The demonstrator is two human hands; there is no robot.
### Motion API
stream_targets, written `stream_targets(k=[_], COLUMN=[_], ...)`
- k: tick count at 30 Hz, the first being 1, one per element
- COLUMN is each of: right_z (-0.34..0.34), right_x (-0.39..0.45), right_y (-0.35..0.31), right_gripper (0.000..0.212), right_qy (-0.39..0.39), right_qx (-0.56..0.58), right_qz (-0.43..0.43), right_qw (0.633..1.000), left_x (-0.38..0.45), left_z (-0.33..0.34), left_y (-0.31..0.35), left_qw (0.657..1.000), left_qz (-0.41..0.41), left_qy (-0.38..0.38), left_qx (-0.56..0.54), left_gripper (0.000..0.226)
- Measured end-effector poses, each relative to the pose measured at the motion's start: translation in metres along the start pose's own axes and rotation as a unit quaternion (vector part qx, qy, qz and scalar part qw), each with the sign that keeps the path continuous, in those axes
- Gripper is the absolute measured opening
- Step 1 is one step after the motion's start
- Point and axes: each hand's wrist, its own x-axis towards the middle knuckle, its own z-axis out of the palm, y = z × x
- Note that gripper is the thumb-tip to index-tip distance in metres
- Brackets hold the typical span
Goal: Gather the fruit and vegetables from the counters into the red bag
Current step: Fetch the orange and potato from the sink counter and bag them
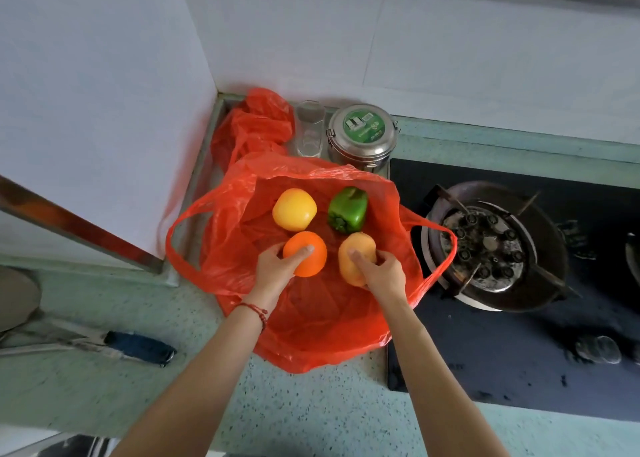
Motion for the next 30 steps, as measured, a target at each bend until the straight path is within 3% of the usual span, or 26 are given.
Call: stream_targets(k=[7,24,27,30], right_z=[0.008,0.009,0.007,0.004], right_x=[0.002,-0.014,-0.021,-0.029], right_y=[-0.001,0.004,0.007,0.010], right_gripper=[0.072,0.079,0.076,0.071], right_qy=[0.033,0.063,0.068,0.084], right_qx=[-0.045,-0.117,-0.117,-0.128], right_qz=[-0.023,-0.041,-0.054,-0.071], right_qw=[0.998,0.990,0.989,0.986], left_x=[0.004,-0.001,-0.003,-0.016], left_z=[0.005,0.002,-0.003,-0.006], left_y=[0.004,0.005,0.002,0.009], left_qw=[1.000,0.992,0.990,0.989], left_qz=[0.000,0.061,0.073,0.084], left_qy=[-0.004,-0.048,-0.051,-0.045], left_qx=[0.029,0.097,0.108,0.115], left_gripper=[0.056,0.089,0.087,0.065])
